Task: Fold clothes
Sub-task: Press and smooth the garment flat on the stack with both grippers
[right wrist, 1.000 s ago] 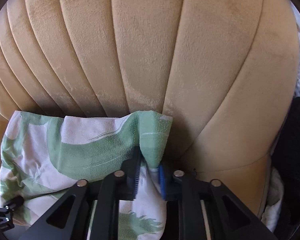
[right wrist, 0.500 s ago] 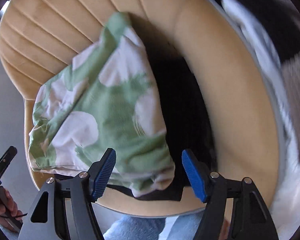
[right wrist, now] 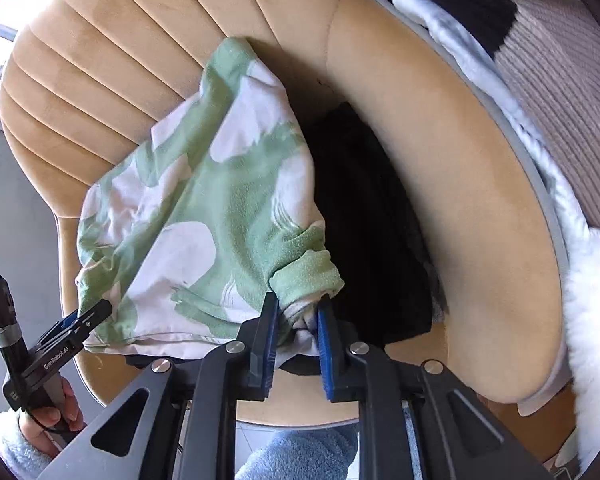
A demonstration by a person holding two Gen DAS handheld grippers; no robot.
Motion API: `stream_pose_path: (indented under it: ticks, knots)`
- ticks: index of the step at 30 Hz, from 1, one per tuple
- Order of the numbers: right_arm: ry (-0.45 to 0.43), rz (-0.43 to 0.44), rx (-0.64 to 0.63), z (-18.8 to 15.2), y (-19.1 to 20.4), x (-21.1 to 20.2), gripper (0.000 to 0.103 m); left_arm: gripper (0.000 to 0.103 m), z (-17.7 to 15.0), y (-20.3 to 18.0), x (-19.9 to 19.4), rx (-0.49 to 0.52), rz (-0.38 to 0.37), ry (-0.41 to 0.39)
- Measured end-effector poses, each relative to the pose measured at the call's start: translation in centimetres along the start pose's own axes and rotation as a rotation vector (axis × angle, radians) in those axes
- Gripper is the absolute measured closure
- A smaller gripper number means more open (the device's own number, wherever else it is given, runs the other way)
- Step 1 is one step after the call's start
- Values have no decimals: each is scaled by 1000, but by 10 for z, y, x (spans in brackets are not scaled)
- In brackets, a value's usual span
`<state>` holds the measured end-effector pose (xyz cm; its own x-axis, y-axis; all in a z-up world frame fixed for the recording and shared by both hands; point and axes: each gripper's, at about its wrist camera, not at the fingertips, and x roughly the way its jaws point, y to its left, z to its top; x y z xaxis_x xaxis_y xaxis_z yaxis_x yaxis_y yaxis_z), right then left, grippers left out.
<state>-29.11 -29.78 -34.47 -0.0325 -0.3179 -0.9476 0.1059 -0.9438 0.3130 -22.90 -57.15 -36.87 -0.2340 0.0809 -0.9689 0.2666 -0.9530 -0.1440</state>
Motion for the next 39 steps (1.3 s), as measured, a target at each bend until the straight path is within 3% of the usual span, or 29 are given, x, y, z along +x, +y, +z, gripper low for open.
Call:
stream_pose_path:
  ticks: [7,10,13,15,17,19,21,26,28,33,38,39]
  knots:
    - [106,-52,-15,-13,-2,25,81,37,2,6,2,16,23,32]
    - [142,-97,29,-11,-1,17,64,37,3,12,-14,-10,19,25]
    - [61,-147,-51,-9,15,-8,63,39,5,21,-50,-51,-30,-71]
    - [-22,-152,-147,-7,34,-25,56,39,11,22,-71,-64,-99,-154]
    - [-95,-152,-239,-4,53,-38,41,39,21,13,-78,-40,-171,-189]
    - [-103,-129,-305,0,68,-30,39,39,32,-1,-71,4,-213,-173]
    - [-44,-135,-330,5,52,-8,39,39,36,-21,-51,66,-233,-133]
    - [88,-157,-388,7,15,40,39,39,29,-36,13,146,-185,-5]
    - [74,-155,-437,-8,9,43,38,50,30,-27,29,124,-163,27]
    - [77,-162,-473,-19,5,42,38,58,32,-20,37,127,-153,42]
    - [98,-152,-446,-19,-3,41,37,58,27,-29,38,160,-106,50]
    - [101,-153,-443,-19,-3,40,37,54,26,-32,38,155,-100,53]
